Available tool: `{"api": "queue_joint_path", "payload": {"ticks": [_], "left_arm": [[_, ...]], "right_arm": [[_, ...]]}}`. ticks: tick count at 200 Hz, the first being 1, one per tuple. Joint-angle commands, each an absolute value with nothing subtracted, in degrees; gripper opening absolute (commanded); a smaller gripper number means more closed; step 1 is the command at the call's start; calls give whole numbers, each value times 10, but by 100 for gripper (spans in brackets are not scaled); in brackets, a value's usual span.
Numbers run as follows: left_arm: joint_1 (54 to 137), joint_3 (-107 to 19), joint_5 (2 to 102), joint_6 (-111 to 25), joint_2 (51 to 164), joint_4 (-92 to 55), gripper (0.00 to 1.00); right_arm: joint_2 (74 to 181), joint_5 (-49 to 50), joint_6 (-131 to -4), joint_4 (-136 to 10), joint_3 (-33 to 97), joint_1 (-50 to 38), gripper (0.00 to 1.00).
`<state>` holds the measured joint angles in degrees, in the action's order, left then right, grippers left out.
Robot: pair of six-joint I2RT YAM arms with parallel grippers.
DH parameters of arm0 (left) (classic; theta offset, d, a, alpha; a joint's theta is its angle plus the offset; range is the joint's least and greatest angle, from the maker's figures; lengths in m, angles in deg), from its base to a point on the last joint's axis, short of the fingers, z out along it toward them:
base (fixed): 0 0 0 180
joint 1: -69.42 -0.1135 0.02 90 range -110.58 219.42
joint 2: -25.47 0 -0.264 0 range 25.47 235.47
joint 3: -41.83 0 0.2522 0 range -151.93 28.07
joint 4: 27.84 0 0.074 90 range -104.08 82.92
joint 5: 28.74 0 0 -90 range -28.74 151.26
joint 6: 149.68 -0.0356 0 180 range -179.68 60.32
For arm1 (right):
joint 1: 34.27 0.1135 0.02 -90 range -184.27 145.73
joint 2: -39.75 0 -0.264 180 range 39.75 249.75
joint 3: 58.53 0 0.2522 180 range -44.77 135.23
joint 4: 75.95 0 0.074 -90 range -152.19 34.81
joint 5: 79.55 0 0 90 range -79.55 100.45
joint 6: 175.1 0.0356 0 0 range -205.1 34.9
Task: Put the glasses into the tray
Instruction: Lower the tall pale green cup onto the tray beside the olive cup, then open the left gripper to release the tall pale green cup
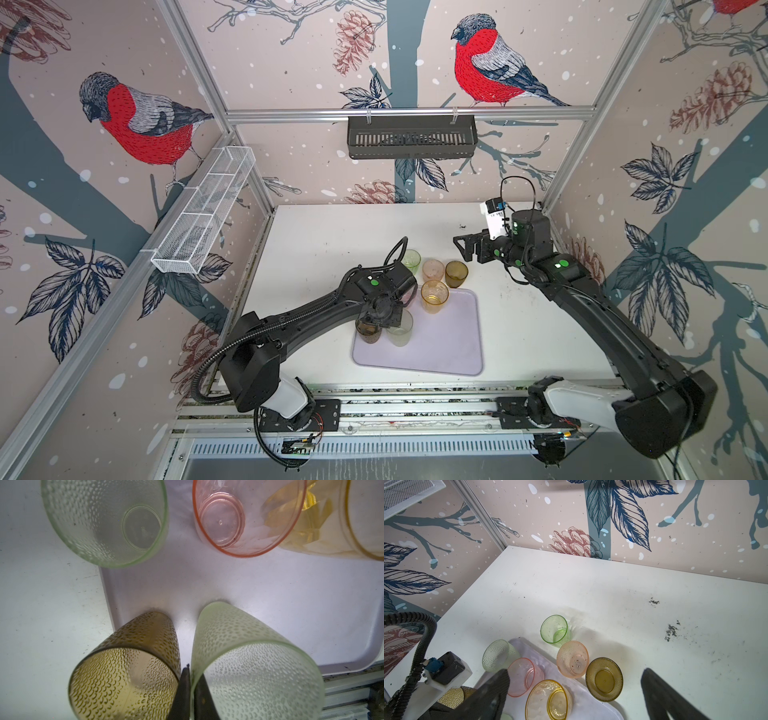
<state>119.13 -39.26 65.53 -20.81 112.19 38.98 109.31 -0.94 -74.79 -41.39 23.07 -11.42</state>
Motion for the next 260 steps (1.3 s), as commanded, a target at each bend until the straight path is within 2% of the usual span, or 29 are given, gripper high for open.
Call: {"api": "queue_joint_path", "payload": {"ticks": [1,260], "left_arm": [[1193,-394,656,-212,1122,393,2],[1193,-406,658,-214,1120,397,16]], "right_arm": [[1092,-14,-749,-429,232,-115,100],[1087,-22,-747,-428,236,-131,100]]}}
